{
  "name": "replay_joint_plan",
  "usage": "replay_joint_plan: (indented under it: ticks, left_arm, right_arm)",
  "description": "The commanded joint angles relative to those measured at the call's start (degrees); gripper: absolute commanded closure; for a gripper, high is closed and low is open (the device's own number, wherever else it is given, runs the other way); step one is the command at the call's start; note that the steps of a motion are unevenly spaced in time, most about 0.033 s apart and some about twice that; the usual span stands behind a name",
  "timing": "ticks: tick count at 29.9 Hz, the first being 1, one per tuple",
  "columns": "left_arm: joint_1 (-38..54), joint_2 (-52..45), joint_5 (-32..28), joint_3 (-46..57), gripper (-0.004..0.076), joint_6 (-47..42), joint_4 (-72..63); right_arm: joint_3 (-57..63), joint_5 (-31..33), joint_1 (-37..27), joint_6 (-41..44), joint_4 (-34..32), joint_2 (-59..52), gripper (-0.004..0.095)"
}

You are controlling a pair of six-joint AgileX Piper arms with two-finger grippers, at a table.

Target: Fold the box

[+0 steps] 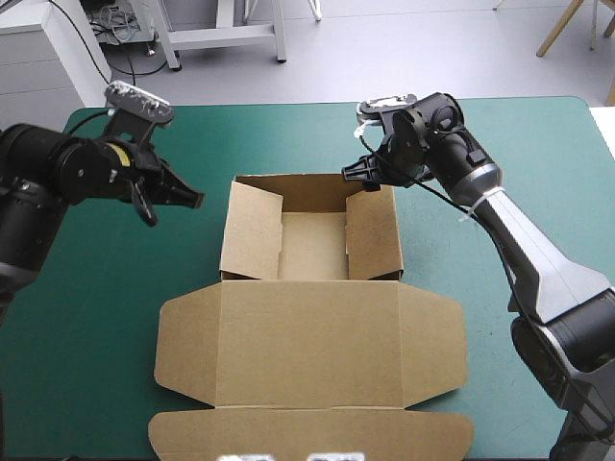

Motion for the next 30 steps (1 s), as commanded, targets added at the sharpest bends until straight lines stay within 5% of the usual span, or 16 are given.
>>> replay_joint_plan:
  ticks: [1, 15, 20, 24, 30]
  left_arm:
    - [-0.11, -7.72, -1.38, 5.58, 0.0734, 0.28, 0.27]
    - [-0.11, -29.16, -11.98, 36.13, 0.0734, 1.04, -3.01]
    - [-0.11, -36.44, -12.97, 45.14, 0.0734, 1.04, -3.01]
    - [-0.11, -41.88, -13.07, 51.09, 0.0734, 0.94, -3.01]
    - [-0.11, -48.99, -12.59, 59.0, 0.0734, 0.71, -3.01]
  right_arm:
    - [2.32, -1.68, -0.05, 0.04, -0.93, -2.23, 0.0307]
    - [7.7, -1.69, -0.05, 0.81, 3.34, 3.49, 0.0407]
    - [7.7, -1.69, -0.05, 0.42, 4.05, 5.05, 0.0597]
    - [7.7, -1.69, -0.05, -1.48, 6.1, 5.39, 0.0925]
    - [7.56, -1.69, -0.05, -1.65, 4.47, 4.75, 0.0927]
